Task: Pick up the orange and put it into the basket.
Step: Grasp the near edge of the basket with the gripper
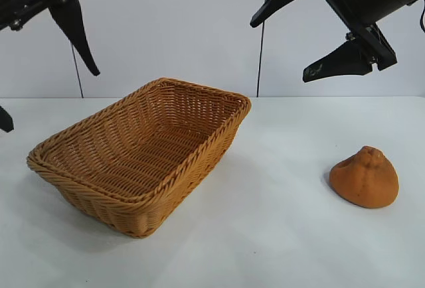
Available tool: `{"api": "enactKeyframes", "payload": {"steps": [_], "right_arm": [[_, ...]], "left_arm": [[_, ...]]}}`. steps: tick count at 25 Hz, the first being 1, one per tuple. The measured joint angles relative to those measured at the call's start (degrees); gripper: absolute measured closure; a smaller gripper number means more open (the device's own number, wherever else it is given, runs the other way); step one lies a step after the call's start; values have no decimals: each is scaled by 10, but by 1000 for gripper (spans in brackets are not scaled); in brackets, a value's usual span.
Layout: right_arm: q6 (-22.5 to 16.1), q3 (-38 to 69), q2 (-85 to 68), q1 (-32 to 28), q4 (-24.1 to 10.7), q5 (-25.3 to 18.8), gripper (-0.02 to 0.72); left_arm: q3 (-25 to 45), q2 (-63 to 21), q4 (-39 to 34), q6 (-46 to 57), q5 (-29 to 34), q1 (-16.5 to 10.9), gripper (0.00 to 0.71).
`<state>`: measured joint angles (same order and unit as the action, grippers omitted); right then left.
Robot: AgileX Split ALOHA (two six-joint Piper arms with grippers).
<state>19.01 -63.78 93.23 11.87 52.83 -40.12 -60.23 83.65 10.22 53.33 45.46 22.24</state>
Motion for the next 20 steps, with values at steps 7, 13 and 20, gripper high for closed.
{"api": "enactKeyframes", "payload": {"steps": [7, 13, 20], "right_arm": [[0, 0, 0, 0, 0, -1, 52], [0, 0, 0, 0, 0, -1, 52], [0, 0, 0, 0, 0, -1, 52]], "left_arm": [[2, 44, -66, 126, -16, 15, 71], [2, 98, -64, 140, -17, 15, 71], [2, 172, -26, 140, -41, 15, 71]]}}
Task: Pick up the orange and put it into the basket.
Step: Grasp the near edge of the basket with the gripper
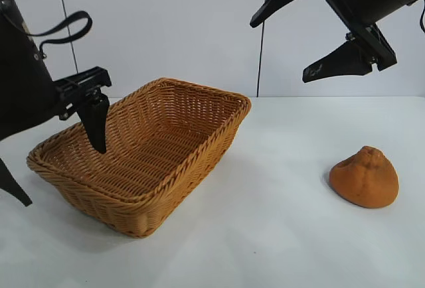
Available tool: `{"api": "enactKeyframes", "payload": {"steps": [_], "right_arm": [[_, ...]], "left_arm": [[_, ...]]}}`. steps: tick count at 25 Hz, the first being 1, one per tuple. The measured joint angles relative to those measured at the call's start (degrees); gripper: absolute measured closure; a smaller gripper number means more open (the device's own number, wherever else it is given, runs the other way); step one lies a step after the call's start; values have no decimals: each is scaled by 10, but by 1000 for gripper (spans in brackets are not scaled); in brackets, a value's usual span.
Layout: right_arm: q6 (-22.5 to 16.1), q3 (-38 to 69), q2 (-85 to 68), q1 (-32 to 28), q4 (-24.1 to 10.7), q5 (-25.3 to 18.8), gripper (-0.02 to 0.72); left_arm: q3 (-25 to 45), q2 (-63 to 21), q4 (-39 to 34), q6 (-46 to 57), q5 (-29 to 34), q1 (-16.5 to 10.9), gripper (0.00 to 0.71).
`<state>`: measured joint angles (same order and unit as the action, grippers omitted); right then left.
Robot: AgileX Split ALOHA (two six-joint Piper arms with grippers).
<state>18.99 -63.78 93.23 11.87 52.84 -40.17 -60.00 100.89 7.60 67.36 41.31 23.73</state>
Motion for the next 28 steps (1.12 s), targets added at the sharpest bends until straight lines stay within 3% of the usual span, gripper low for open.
{"api": "enactKeyframes", "payload": {"steps": [6, 13, 15, 21, 28], "right_arm": [[-1, 0, 0, 0, 0, 0, 52], [0, 0, 0, 0, 0, 0, 52], [0, 0, 0, 0, 0, 0, 52], [-1, 0, 0, 0, -1, 0, 52], [-1, 0, 0, 0, -1, 0, 52]], "left_arm": [[22, 48, 15, 2, -78, 0, 71], [36, 68, 27, 5, -117, 0, 87], [36, 68, 27, 5, -121, 0, 160], [36, 68, 47, 14, -118, 0, 598], [28, 49, 88, -39, -112, -13, 625]]}}
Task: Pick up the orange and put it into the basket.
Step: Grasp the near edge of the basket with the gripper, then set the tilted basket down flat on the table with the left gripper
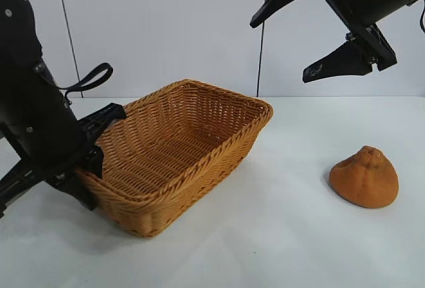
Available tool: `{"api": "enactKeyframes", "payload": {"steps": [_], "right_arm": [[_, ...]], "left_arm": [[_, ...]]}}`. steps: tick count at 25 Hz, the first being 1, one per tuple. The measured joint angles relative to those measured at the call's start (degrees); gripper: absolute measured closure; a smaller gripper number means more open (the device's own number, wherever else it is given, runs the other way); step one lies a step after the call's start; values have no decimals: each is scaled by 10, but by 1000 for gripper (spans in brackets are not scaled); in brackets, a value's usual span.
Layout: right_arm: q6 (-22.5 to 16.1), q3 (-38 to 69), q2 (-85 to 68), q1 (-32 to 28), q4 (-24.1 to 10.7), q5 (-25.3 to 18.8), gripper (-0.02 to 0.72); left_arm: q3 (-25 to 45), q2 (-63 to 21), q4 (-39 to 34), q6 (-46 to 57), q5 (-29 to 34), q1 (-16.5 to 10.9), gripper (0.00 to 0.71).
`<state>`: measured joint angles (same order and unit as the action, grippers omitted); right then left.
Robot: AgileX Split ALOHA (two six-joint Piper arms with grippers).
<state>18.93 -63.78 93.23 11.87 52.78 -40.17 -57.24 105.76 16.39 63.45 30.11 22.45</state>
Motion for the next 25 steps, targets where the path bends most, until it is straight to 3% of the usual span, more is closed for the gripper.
{"api": "enactKeyframes", "payload": {"steps": [8, 11, 25], "right_arm": [[0, 0, 0, 0, 0, 0, 52], [0, 0, 0, 0, 0, 0, 52], [0, 0, 0, 0, 1, -2, 52]], "left_arm": [[-77, -14, 9, -124, 65, -69, 625], [-113, -9, 9, -179, 96, -84, 625], [-344, 142, 29, -488, 302, -87, 625]]}}
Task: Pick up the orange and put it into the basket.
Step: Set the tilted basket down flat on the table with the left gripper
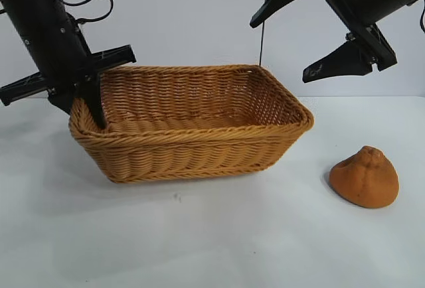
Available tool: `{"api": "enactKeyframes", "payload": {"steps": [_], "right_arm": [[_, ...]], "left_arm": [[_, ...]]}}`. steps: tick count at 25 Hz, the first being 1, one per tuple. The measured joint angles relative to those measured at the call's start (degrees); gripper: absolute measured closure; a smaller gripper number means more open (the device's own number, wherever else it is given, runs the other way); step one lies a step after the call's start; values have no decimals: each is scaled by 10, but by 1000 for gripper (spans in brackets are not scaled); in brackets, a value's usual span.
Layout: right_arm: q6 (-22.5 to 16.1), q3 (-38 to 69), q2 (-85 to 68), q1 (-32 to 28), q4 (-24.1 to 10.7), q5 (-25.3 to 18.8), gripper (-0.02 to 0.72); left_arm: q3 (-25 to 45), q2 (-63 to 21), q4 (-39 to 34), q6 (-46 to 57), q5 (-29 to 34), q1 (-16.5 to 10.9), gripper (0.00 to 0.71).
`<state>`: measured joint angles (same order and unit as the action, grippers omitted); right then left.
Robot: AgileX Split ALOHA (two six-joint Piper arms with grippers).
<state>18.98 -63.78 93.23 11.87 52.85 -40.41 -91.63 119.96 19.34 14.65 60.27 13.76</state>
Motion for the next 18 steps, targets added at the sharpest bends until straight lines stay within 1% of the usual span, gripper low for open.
{"api": "enactKeyframes", "payload": {"steps": [2, 6, 14, 18], "right_arm": [[0, 0, 0, 0, 0, 0, 52], [0, 0, 0, 0, 0, 0, 52], [0, 0, 0, 0, 0, 0, 52], [0, 0, 0, 0, 0, 0, 52]], "left_arm": [[-7, 7, 14, -34, 6, 0, 625], [-8, 12, 13, -66, 6, 0, 625], [-7, 59, 13, -73, 5, 0, 625], [-2, 73, 15, -75, -10, 0, 625]]}}
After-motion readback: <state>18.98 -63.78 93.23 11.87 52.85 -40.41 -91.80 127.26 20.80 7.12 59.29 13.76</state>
